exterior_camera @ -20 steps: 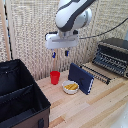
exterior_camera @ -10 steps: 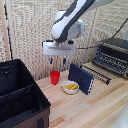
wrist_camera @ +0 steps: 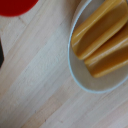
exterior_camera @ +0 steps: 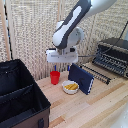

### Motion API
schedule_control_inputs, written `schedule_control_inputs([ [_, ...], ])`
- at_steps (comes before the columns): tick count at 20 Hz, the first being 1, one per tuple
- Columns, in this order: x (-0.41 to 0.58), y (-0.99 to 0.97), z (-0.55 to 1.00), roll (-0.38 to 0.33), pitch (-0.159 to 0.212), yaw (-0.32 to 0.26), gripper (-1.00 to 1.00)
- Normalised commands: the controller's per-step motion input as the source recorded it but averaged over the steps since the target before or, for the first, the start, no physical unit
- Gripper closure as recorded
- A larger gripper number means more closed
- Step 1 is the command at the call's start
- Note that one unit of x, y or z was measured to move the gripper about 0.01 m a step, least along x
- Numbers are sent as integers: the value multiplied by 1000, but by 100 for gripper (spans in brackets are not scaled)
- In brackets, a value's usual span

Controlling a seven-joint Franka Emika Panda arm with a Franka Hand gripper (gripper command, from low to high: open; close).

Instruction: Kindly spot and seek the red cup placed ahead of you. Cautiously adjust your gripper towards the red cup, gripping it gently. Find the after-storage area of the caddy. Relocate the red cup in your grip over the rear portion and softly release it into the compartment.

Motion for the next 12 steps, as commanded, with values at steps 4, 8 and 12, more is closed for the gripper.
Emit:
schedule_control_inputs([
  [4,346,0,-301,0,-12,-17,-100],
  [8,327,35,-249,0,-8,-9,-100],
  [12,281,47,-188,-10,0,-10,-100],
])
